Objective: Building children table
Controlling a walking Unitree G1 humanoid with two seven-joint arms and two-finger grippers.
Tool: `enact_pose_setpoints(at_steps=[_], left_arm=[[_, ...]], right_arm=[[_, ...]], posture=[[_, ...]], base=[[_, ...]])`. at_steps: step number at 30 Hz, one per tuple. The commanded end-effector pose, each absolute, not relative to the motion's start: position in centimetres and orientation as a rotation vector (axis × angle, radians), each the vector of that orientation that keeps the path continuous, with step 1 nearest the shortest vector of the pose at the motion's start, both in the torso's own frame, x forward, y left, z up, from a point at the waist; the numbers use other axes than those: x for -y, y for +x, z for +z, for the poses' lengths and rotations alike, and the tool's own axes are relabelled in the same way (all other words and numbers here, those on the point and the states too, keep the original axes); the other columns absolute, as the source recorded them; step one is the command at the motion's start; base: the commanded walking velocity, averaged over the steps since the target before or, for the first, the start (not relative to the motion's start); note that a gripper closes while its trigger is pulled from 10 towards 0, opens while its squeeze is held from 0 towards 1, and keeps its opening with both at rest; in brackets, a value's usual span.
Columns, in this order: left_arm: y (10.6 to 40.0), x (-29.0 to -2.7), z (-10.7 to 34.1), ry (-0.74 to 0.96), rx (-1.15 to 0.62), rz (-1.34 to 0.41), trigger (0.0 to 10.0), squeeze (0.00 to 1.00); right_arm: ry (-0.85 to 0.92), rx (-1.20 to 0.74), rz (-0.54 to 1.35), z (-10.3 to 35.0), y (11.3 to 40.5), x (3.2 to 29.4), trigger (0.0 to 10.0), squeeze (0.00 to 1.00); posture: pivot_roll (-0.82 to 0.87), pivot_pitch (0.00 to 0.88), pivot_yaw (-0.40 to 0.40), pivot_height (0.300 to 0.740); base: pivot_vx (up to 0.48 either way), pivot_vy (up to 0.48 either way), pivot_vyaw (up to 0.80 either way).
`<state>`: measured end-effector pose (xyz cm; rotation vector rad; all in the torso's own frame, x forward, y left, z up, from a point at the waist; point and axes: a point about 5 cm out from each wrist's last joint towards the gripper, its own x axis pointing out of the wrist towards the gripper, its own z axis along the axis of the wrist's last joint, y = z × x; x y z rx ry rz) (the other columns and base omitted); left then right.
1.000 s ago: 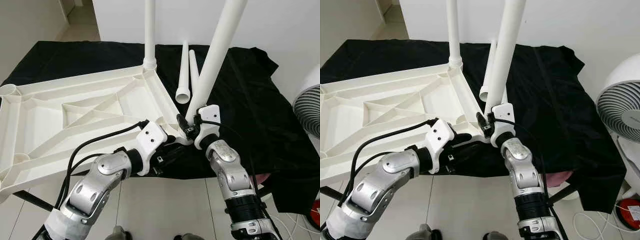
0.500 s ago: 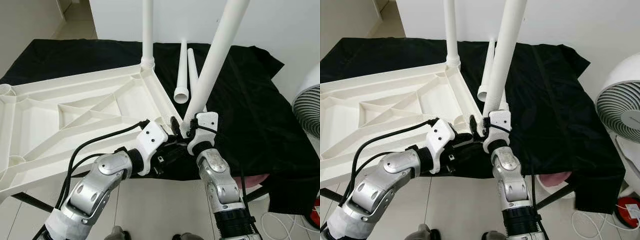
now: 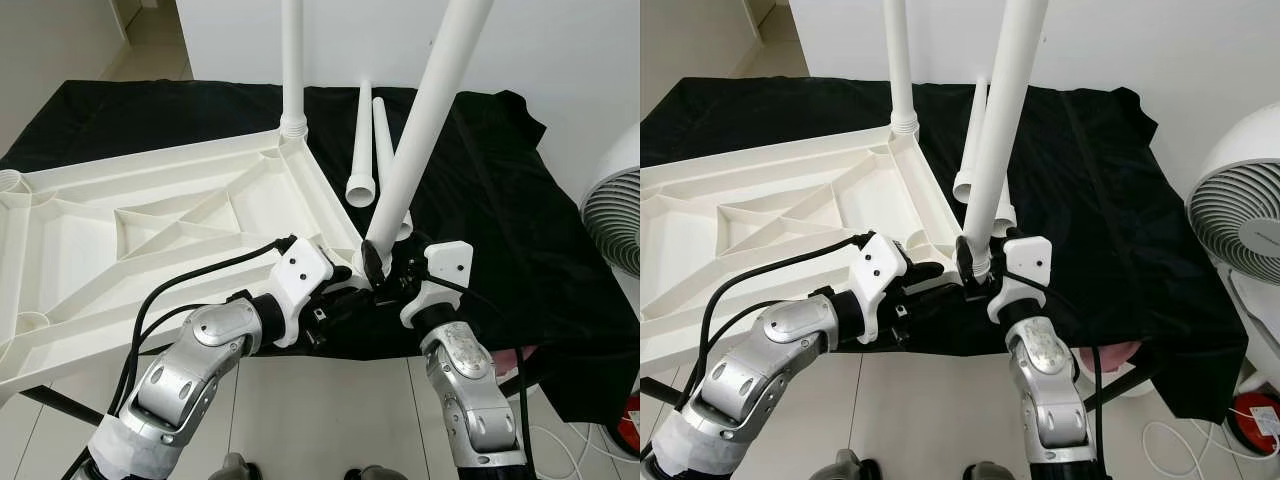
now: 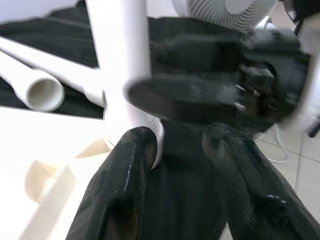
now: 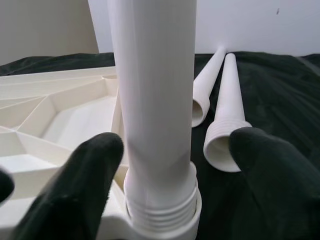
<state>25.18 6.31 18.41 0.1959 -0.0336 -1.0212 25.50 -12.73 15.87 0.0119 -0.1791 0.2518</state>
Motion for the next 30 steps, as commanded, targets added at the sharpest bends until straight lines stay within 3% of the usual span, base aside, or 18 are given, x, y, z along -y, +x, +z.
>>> enact_pose_setpoints(at_steps=[1,2,10,11,24,30], left_arm=[[25.5,-6.6,18.5,0.212,0.045,-0.991,10.0,0.00],[25.7,-6.7,18.6,0.214,0.048,-0.981,10.0,0.00],[26.4,-7.1,19.5,0.214,0.079,-0.931,10.0,0.00],[26.4,-7.2,19.7,0.216,0.084,-0.928,10.0,0.00],[26.6,-7.2,19.8,0.237,0.083,-0.906,10.0,0.00],[26.9,-7.0,19.8,0.247,0.079,-0.886,10.0,0.00]], right_arm=[[0.021,0.169,0.263,15.8,25.4,12.8,2.1,0.00],[0.021,0.160,0.269,15.7,25.2,13.0,0.0,0.00],[0.033,0.123,0.307,15.1,24.9,13.1,0.0,0.00],[0.034,0.111,0.326,15.0,24.9,12.9,10.0,0.00],[0.044,0.083,0.384,14.9,25.9,12.3,10.0,0.00],[0.019,0.116,0.364,15.8,29.0,13.4,10.0,0.00]], posture=[[-0.09,0.084,0.005,0.740],[-0.09,0.084,0.005,0.740],[-0.09,0.077,0.003,0.740],[-0.08,0.075,0.002,0.740],[-0.08,0.074,0.003,0.740],[-0.07,0.075,0.002,0.740]], base=[[0.000,0.000,0.00],[0.000,0.000,0.00],[0.000,0.000,0.00],[0.000,0.000,0.00],[0.000,0.000,0.00],[0.000,0.000,0.00]])
